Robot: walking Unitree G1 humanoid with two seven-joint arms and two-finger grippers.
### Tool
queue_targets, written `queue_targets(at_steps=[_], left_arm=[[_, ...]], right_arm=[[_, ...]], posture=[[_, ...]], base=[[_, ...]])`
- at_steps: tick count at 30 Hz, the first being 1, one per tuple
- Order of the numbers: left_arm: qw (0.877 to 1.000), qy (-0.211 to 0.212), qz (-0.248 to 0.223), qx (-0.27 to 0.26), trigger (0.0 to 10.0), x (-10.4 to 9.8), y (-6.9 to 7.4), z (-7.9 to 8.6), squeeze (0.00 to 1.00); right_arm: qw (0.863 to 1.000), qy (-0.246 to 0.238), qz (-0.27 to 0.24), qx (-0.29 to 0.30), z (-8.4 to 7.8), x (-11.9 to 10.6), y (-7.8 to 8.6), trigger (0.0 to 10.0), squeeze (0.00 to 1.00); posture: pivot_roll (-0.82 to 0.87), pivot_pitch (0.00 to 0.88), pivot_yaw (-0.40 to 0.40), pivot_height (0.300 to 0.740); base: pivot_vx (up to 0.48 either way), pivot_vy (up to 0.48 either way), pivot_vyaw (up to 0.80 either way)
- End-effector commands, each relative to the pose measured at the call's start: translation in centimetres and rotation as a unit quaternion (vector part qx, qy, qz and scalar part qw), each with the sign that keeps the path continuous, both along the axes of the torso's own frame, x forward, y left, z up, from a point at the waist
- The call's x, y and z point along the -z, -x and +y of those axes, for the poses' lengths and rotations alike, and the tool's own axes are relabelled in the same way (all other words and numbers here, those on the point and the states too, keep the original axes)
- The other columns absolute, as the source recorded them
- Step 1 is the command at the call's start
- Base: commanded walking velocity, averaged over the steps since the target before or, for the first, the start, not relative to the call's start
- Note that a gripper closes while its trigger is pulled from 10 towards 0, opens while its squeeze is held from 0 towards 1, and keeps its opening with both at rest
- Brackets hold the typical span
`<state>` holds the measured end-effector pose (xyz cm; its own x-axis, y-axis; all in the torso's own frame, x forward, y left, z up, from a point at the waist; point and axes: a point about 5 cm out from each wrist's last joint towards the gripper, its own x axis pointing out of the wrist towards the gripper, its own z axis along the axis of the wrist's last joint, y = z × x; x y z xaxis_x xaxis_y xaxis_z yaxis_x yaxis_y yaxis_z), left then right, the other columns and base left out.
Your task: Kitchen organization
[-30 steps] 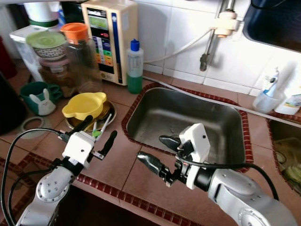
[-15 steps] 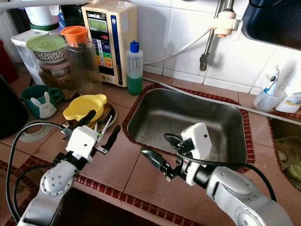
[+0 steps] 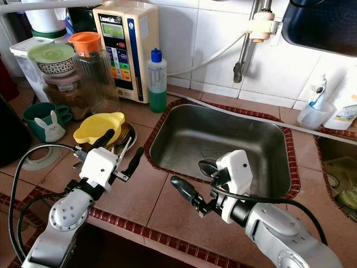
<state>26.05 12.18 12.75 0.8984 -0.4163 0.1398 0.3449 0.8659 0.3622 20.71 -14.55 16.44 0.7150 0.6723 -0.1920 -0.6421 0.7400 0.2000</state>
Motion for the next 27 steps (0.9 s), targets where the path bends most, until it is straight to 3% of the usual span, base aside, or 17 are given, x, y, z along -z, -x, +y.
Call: queue_targets(at_steps=[1,12,15,20,21,27], left_arm=[[1.0,-0.002,-0.004,0.005,10.0,-0.4,-0.3,-0.2,0.0],[1.0,-0.016,-0.012,0.006,10.0,-0.6,-0.4,-0.3,0.0],[0.999,-0.036,0.014,-0.01,10.0,0.8,-0.6,0.1,0.0],[0.998,-0.045,0.042,-0.01,10.0,2.3,-0.6,0.2,0.0],[0.998,-0.043,0.054,-0.014,10.0,2.8,-0.7,0.1,0.0],[0.998,-0.041,0.055,-0.015,10.0,3.2,-0.9,-0.2,0.0]], right_arm=[[1.0,0.007,-0.002,0.011,-0.2,0.1,-0.1,10.0,0.0],[1.0,-0.01,0.009,0.01,0.4,0.3,0.1,10.0,0.0],[0.998,-0.049,0.03,-0.031,1.3,0.0,0.9,10.0,0.0],[0.996,-0.062,0.03,-0.059,1.6,-0.6,1.5,10.0,0.0],[0.993,-0.086,0.033,-0.071,1.9,-1.1,1.6,10.0,0.0],[0.99,-0.101,0.027,-0.091,2.2,-2.0,1.9,10.0,0.0]], posture=[[0.08,0.007,0.009,0.74],[0.08,0.009,0.01,0.74],[0.07,0.013,0.009,0.74],[0.07,0.017,0.004,0.74],[0.06,0.019,0.003,0.74],[0.05,0.021,-0.002,0.74]], base=[[0.0,0.0,0.0],[0.0,0.0,0.0],[0.0,0.0,0.0],[0.0,0.0,0.0],[0.0,0.0,0.0],[0.0,0.0,0.0]])
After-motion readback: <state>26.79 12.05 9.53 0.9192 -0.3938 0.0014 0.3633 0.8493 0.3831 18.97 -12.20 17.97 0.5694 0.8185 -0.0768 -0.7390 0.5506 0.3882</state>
